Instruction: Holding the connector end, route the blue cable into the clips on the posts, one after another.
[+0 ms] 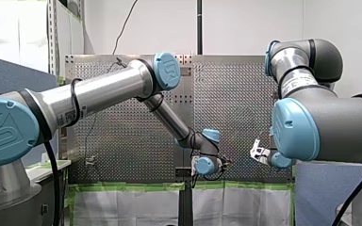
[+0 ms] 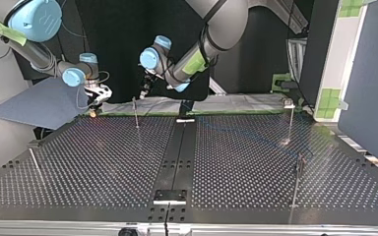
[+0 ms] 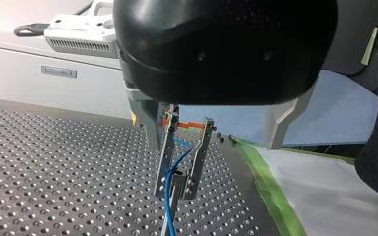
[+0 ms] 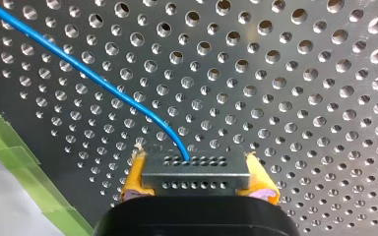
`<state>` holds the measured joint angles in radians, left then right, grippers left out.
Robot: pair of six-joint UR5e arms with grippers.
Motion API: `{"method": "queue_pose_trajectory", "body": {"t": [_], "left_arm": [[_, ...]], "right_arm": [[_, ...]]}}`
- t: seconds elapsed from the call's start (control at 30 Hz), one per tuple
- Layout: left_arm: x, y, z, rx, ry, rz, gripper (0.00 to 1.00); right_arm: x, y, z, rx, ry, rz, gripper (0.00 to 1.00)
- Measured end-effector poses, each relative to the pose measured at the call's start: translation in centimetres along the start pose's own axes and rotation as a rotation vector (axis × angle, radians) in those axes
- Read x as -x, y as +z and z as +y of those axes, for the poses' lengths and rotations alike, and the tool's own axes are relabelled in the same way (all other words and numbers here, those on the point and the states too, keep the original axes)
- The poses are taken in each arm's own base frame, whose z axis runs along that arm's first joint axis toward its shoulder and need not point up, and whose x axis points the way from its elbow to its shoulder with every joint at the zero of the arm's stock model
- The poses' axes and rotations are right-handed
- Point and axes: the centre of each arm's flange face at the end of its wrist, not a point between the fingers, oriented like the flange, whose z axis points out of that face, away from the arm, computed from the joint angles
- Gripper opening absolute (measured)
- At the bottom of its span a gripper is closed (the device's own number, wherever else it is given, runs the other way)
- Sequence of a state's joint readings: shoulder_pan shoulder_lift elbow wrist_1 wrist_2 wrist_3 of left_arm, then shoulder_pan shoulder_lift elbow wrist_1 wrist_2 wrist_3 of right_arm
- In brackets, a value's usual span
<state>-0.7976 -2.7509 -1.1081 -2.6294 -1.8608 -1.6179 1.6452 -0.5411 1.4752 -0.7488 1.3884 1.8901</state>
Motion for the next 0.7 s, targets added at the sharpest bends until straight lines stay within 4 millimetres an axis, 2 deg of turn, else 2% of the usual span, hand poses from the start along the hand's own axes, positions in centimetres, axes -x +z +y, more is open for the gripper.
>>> {"method": "queue_pose_trajectory", "body": {"t": [0.27,0.7], "left_arm": [[0.3,-0.4,0.0,0.025,0.003,0.002,1.0],[4.9,-2.8,-0.7,0.024,-0.066,-0.098,1.0]], "right_arm": [[0.0,0.0,0.0,0.001,0.0,-0.002,0.0],[0.0,0.0,0.0,-0.001,0.011,0.002,0.0]]}}
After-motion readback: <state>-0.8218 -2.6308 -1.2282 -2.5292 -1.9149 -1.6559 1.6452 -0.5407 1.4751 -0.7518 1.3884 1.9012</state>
